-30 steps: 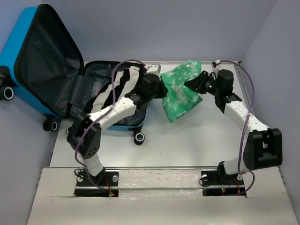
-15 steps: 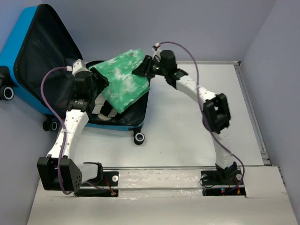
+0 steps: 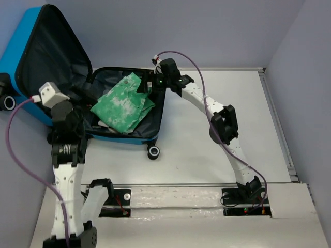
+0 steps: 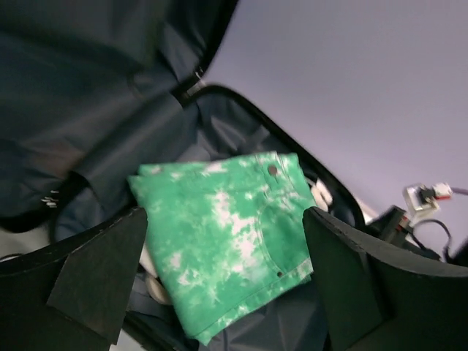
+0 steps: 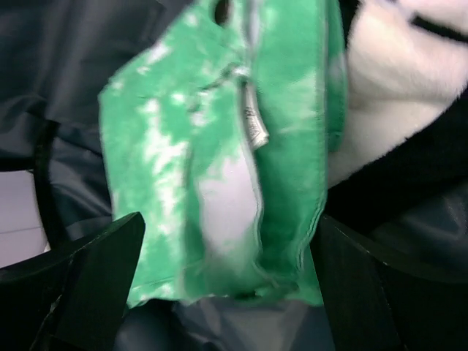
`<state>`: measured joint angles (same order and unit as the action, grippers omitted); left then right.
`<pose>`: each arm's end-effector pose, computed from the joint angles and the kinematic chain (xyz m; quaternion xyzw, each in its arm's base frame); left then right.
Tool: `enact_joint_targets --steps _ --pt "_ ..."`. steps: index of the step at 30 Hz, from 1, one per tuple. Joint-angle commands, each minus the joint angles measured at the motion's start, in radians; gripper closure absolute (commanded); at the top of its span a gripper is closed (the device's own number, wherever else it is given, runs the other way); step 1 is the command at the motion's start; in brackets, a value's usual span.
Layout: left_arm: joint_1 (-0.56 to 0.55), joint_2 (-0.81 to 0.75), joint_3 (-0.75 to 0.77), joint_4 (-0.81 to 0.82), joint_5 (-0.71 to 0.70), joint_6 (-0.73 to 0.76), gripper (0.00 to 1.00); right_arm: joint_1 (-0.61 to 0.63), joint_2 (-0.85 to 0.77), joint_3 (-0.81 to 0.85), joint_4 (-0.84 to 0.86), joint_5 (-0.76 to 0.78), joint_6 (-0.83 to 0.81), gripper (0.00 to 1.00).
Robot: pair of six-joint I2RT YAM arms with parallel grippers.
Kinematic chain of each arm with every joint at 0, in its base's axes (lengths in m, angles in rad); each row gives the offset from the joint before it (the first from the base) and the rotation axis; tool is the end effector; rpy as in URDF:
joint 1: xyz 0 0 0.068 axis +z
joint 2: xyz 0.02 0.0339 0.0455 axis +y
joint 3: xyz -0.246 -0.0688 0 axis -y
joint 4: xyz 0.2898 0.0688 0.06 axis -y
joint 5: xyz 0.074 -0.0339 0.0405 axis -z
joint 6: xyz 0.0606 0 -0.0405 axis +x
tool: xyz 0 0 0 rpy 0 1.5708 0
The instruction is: Pack the luggage
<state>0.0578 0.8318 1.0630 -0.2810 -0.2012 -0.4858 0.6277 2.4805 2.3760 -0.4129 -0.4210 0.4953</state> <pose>0.2547 0.0269 0.4135 -0.2602 0.6758 -0.0745 0.6856 0.4881 0.3848 0.2300 -0.1607 0.8366 0.4146 0.3199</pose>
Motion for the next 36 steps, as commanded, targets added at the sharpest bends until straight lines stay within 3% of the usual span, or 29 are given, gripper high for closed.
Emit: enact_joint_targets --steps 1,6,9,14,18,22,25,28,29,32,33,36 --pt "0.0 -0.192 0.017 -0.151 -0.318 0.067 0.01 0.024 -0.212 -0.032 0.017 0.019 -0.104 0.02" --pt "0.0 -0.289 -0.044 -0.21 -0.709 0.128 0.01 0.035 -0.348 -0.16 0.035 -0.001 -0.118 0.02" --pt "0.002 -0.26 -0.13 -0.138 -0.825 0.151 0.01 0.035 -0.465 -0.344 0.1 -0.022 -0.116 0.02" --pt "0.069 -0.053 -0.117 -0.006 -0.839 0.17 0.01 0.035 -0.633 -0.645 0.223 -0.024 -0.143 0.02" --pt "0.146 0.145 0.012 0.037 -0.83 0.232 0.01 0.035 -0.626 -0.777 0.275 -0.045 -0.13 0.0" --pt "0.149 0.207 0.051 0.097 -0.83 0.286 0.03 0.047 -0.577 -0.845 0.312 -0.027 -0.106 0.0" --pt "0.148 0.259 0.057 0.154 -0.866 0.331 0.17 0.056 -0.528 -0.853 0.319 0.01 -0.11 0.01" --pt "0.149 0.317 0.09 0.141 -0.862 0.317 0.44 0.066 -0.48 -0.857 0.313 0.068 -0.098 0.05" --pt "0.149 0.337 0.098 0.138 -0.863 0.317 0.66 0.066 -0.468 -0.859 0.312 0.082 -0.089 0.11" --pt "0.148 0.346 0.11 0.123 -0.848 0.306 0.94 0.066 -0.415 -0.841 0.284 0.131 -0.086 0.24" --pt "0.145 0.336 0.097 0.126 -0.827 0.303 0.94 0.066 -0.404 -0.833 0.269 0.158 -0.084 0.34" --pt "0.113 0.296 0.043 0.175 -0.827 0.334 0.94 0.075 -0.403 -0.833 0.233 0.24 -0.089 0.36"
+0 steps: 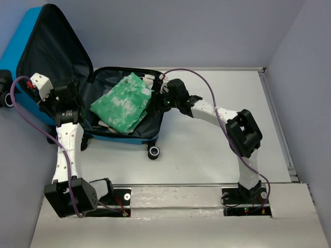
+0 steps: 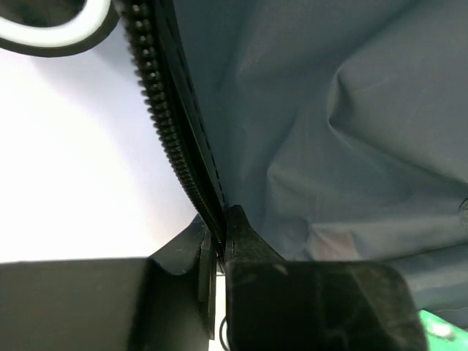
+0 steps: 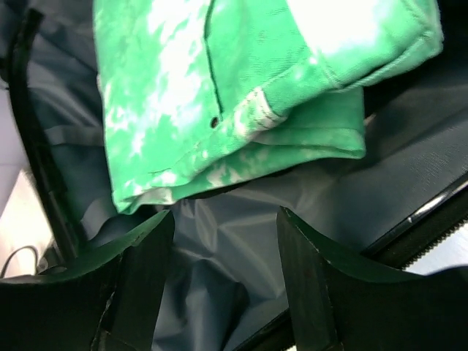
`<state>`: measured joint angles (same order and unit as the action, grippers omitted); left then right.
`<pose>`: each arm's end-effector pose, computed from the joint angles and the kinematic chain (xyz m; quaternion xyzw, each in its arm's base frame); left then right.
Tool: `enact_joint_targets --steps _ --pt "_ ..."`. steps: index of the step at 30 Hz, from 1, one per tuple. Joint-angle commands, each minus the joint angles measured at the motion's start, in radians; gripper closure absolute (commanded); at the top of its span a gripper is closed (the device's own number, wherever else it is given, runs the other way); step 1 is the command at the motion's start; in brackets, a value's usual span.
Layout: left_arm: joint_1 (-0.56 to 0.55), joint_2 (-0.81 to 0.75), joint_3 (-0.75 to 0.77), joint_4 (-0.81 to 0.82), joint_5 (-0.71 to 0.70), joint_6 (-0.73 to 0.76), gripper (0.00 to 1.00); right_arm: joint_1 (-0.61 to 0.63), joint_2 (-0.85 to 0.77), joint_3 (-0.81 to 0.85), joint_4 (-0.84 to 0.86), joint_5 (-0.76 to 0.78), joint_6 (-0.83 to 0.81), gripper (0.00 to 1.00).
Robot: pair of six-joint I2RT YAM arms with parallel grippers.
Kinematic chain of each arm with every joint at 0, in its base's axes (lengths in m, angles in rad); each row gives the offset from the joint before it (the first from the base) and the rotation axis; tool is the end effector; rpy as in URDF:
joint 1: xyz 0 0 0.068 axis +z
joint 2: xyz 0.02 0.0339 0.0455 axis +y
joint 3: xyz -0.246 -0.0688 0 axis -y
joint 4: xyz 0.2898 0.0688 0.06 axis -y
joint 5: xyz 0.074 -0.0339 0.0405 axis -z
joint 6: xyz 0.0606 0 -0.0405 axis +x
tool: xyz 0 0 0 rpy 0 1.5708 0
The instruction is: Pack the luggage
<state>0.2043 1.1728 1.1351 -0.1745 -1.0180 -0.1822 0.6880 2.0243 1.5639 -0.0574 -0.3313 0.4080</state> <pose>0.3028 0.1154 0.3670 -0.4309 0.6079 0.3852 0.5444 0.3955 0.3506 0.1946 -0.2010 0.8328 0.3799 0.3488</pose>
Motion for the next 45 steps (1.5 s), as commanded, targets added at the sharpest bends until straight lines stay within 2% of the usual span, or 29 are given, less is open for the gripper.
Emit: enact_joint_targets --steps 1,4,8,12,13,16,17,20,23,24,25,27,28,30,31,34,35,37,38,40,41,42,43,44,45 --pt "-0.046 -0.054 -0.041 0.085 -0.02 0.045 0.94 0.015 0.039 -0.034 -0.116 0.17 0.0 0.36" --pt "-0.069 -0.073 -0.066 0.121 -0.034 0.069 0.94 0.015 -0.034 -0.083 -0.093 0.175 -0.014 0.33" --pt "-0.075 -0.078 -0.078 0.118 -0.027 0.059 0.94 0.015 -0.157 -0.12 -0.07 0.173 -0.031 0.21" --pt "-0.114 -0.116 -0.092 0.113 -0.014 0.04 0.94 0.015 -0.277 -0.153 -0.087 0.29 -0.037 0.18" --pt "-0.155 -0.124 -0.104 0.115 -0.022 0.038 0.94 0.015 -0.288 -0.157 -0.111 0.376 -0.041 0.18" --pt "-0.239 -0.139 -0.127 0.119 -0.08 0.038 0.94 0.015 -0.248 -0.154 -0.145 0.457 -0.048 0.18" --pt "-0.288 -0.145 -0.133 0.122 -0.093 0.038 0.94 0.015 -0.202 -0.15 -0.16 0.459 -0.043 0.18" --pt "-0.345 -0.154 -0.146 0.122 -0.11 0.024 0.94 0.015 -0.127 -0.131 -0.176 0.417 -0.015 0.19" --pt "-0.436 -0.167 -0.152 0.121 -0.129 0.016 0.94 0.015 -0.043 -0.107 -0.173 0.362 0.002 0.29" --pt "-0.471 -0.177 -0.152 0.121 -0.151 0.016 0.94 0.015 -0.026 -0.085 -0.173 0.347 0.011 0.4" --pt "-0.564 -0.186 -0.162 0.122 -0.187 0.018 0.94 0.015 -0.004 -0.079 -0.164 0.333 0.017 0.53" --pt "-0.672 -0.203 -0.17 0.13 -0.226 0.021 0.94 0.015 0.005 -0.074 -0.154 0.305 0.022 0.81" --pt "-0.789 -0.212 -0.173 0.127 -0.27 0.018 0.94 0.015 0.007 -0.068 -0.154 0.316 0.02 0.93" --pt "-0.912 -0.22 -0.178 0.121 -0.324 0.004 0.94 0.015 -0.007 -0.083 -0.154 0.349 0.009 0.93" --pt "-1.036 -0.219 -0.176 0.11 -0.346 -0.037 0.94 -0.004 -0.027 -0.093 -0.15 0.353 0.005 0.93" --pt "-1.195 -0.173 -0.123 -0.076 -0.338 -0.231 0.94 -0.037 -0.068 -0.134 -0.139 0.342 -0.012 0.93" --pt "-1.277 -0.15 -0.068 -0.188 -0.314 -0.384 0.94 -0.066 -0.105 -0.175 -0.124 0.339 -0.024 0.93" --pt "-1.364 -0.085 -0.014 -0.229 -0.285 -0.451 0.94 -0.103 -0.143 -0.25 -0.104 0.29 -0.031 0.93" --pt "-1.447 -0.064 -0.002 -0.215 -0.274 -0.473 0.94 -0.125 -0.165 -0.28 -0.095 0.276 -0.034 0.93" --pt "-1.506 -0.004 0.053 -0.18 -0.213 -0.433 0.94 -0.198 -0.226 -0.333 -0.076 0.223 -0.037 0.93" --pt "-1.534 0.014 0.081 -0.183 -0.208 -0.436 0.92 -0.223 -0.248 -0.388 -0.071 0.215 -0.037 0.93" --pt "-1.595 0.037 0.106 -0.178 -0.211 -0.435 0.68 -0.247 -0.298 -0.416 -0.064 0.207 -0.035 0.86" --pt "-1.618 0.04 0.153 -0.172 -0.215 -0.422 0.49 -0.292 -0.321 -0.439 -0.062 0.187 -0.031 0.75" --pt "-1.637 0.039 0.176 -0.158 -0.208 -0.409 0.37 -0.315 -0.347 -0.459 -0.064 0.175 -0.028 0.63" --pt "-1.66 0.024 0.193 -0.102 -0.196 -0.383 0.21 -0.336 -0.401 -0.499 -0.065 0.164 -0.017 0.32"
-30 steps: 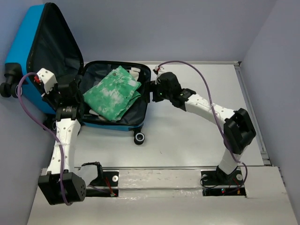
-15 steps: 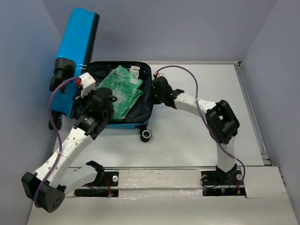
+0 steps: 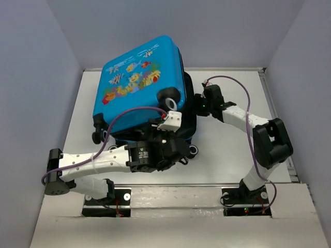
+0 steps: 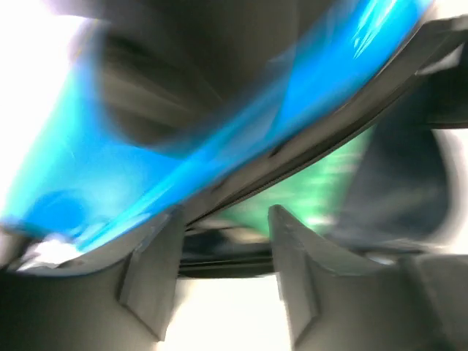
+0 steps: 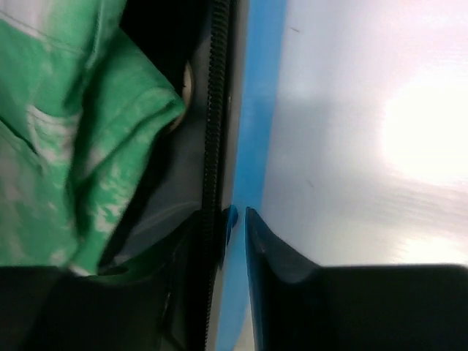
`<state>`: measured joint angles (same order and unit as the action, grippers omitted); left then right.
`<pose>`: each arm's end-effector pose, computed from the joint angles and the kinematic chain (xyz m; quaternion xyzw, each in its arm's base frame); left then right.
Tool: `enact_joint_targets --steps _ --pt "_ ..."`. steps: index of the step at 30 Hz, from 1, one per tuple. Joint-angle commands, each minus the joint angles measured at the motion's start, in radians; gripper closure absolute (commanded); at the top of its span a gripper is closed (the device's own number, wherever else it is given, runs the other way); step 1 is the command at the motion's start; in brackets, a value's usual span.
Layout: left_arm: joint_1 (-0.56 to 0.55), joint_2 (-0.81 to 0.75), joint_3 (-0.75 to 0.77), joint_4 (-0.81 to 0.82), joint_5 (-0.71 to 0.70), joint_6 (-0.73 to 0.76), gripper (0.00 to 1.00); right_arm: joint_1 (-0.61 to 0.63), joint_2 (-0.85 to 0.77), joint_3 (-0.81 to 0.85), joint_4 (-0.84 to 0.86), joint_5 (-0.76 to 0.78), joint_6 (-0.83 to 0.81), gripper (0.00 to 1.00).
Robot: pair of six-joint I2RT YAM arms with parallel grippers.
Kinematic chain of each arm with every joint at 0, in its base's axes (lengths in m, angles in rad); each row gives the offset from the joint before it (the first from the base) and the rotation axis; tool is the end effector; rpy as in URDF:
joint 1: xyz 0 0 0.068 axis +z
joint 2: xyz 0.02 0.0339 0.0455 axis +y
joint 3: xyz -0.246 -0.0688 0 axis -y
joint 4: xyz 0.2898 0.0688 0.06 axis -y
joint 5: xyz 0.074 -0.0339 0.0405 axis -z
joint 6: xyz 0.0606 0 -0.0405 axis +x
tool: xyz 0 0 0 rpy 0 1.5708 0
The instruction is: Pack the luggage
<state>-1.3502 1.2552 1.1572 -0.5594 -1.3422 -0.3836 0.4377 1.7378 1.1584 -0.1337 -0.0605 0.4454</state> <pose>0.1249 -0.2870 0.3251 0.0838 0.7498 0.0979 0.6490 0.3951 0.1890 0.1596 -0.0091 0.9091 0.2025 0.3640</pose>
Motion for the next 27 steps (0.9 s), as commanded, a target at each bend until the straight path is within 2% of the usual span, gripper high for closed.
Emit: enact_joint_targets --steps 1,2,5,7,8,9,10,11,12,13,14,17,18,19,20,21,22,23,25,27 --pt "-0.11 -0.069 0.183 0.327 0.165 -0.094 0.15 -0.13 -0.142 -0.11 0.003 -0.123 -0.05 0.21" --pt "-0.112 -0.085 0.188 0.399 0.188 -0.063 0.08 -0.152 -0.171 -0.136 -0.001 -0.128 -0.042 0.16" --pt "-0.11 -0.125 0.205 0.485 0.267 0.018 0.06 -0.233 -0.289 -0.161 -0.023 -0.157 -0.036 0.14" --pt "-0.098 -0.128 0.223 0.497 0.282 0.052 0.06 -0.261 -0.348 -0.17 -0.046 -0.141 -0.028 0.23" --pt "-0.045 -0.122 0.258 0.477 0.319 0.057 0.06 -0.273 -0.377 -0.174 -0.061 -0.115 -0.025 0.29" --pt "0.001 -0.117 0.275 0.419 0.346 0.037 0.08 -0.284 -0.421 -0.174 -0.067 -0.105 -0.019 0.48" --pt "0.055 -0.117 0.283 0.403 0.385 0.032 0.08 -0.293 -0.438 -0.172 -0.072 -0.101 -0.017 0.63" --pt "0.218 -0.117 0.285 0.354 0.5 -0.003 0.11 -0.294 -0.448 -0.164 -0.073 -0.111 -0.019 0.74" --pt "0.309 -0.129 0.279 0.337 0.552 -0.027 0.13 -0.294 -0.442 -0.158 -0.075 -0.13 -0.017 0.85" --pt "0.4 -0.143 0.259 0.34 0.602 -0.038 0.14 -0.294 -0.434 -0.149 -0.076 -0.142 -0.011 0.85" --pt "0.581 -0.16 0.199 0.358 0.712 -0.04 0.17 -0.294 -0.425 -0.138 -0.075 -0.147 -0.007 0.86" --pt "0.865 -0.22 0.086 0.38 0.923 -0.092 0.27 -0.294 -0.364 -0.109 -0.057 -0.171 0.003 0.86" --pt "1.039 -0.232 0.06 0.404 0.966 -0.098 0.32 -0.294 -0.339 -0.07 -0.057 -0.18 0.006 0.86" --pt "1.124 -0.228 0.008 0.415 1.073 -0.132 0.37 -0.294 -0.281 -0.046 -0.06 -0.199 0.006 0.85" --pt "1.213 -0.215 -0.017 0.438 1.15 -0.152 0.46 -0.294 -0.247 -0.022 -0.063 -0.203 0.007 0.84" --pt "1.364 -0.18 -0.042 0.46 1.236 -0.168 0.51 -0.294 -0.215 0.021 -0.067 -0.203 0.012 0.83" --pt "1.366 -0.157 -0.068 0.473 1.297 -0.182 0.54 -0.294 -0.186 0.036 -0.07 -0.202 0.012 0.83" --pt "1.463 -0.108 -0.105 0.487 1.369 -0.213 0.61 -0.28 -0.143 0.059 -0.072 -0.193 0.009 0.83" --pt "1.531 -0.064 -0.169 0.529 1.463 -0.235 0.64 -0.251 -0.101 0.086 -0.07 -0.176 0.003 0.83" --pt "1.537 0.011 -0.217 0.579 1.517 -0.273 0.71 -0.209 -0.037 0.133 -0.081 -0.154 -0.013 0.82"
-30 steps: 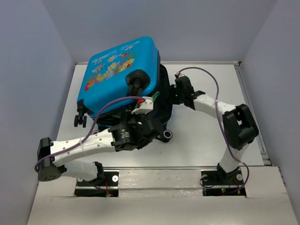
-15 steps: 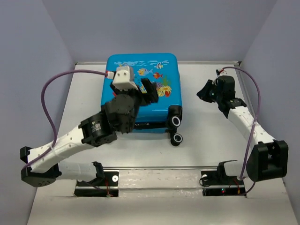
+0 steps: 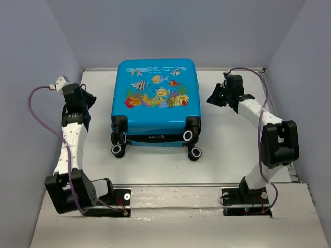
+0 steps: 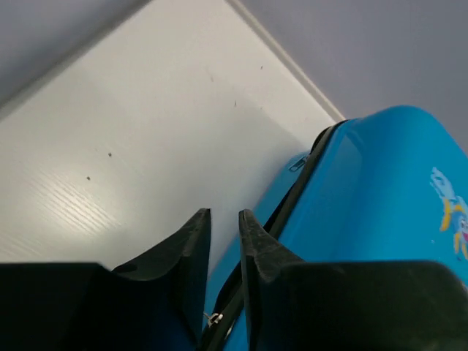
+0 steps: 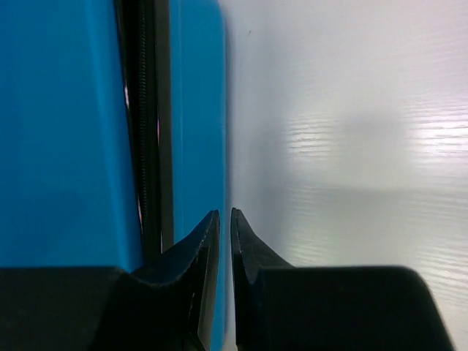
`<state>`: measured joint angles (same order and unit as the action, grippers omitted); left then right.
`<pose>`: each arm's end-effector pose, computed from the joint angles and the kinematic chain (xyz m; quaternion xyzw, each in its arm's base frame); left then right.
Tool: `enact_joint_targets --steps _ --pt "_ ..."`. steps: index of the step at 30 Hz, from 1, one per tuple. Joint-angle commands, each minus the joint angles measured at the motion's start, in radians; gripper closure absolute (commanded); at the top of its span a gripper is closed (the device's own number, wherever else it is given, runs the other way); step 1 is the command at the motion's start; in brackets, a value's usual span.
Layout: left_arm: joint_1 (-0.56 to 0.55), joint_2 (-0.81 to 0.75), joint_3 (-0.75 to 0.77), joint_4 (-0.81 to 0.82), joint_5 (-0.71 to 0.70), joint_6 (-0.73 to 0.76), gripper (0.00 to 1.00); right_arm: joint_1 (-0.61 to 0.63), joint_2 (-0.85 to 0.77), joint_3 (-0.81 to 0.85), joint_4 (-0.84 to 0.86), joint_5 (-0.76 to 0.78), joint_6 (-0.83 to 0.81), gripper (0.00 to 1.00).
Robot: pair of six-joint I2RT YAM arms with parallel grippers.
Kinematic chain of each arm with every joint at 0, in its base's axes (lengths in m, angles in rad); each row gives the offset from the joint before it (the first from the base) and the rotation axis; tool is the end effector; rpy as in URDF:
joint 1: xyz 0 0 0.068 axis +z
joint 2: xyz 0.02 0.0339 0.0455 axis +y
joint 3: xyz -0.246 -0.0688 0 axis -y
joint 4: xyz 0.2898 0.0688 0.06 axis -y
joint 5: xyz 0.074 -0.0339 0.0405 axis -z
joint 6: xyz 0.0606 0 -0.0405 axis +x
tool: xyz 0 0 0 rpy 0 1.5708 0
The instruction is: Pack the luggage
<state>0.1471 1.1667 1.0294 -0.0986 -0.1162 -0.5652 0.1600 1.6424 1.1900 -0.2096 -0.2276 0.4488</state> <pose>0.3442 0.0581 0.3281 -0.3071 0.7223 -0.0836 0.6139 0.4217 0.0819 0.2044 0.0791 0.8906 0.2280 0.3855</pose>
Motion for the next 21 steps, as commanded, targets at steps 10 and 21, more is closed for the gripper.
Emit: enact_joint_targets --steps 10,21 --pt "-0.032 0.225 -0.333 0.289 0.337 -0.142 0.88 0.187 0.358 0.37 -0.054 0.011 -0.053 0.8" --pt "-0.501 -0.163 -0.63 0.243 0.101 -0.22 0.91 0.23 0.781 1.175 -0.215 -0.236 -0.047 0.53"
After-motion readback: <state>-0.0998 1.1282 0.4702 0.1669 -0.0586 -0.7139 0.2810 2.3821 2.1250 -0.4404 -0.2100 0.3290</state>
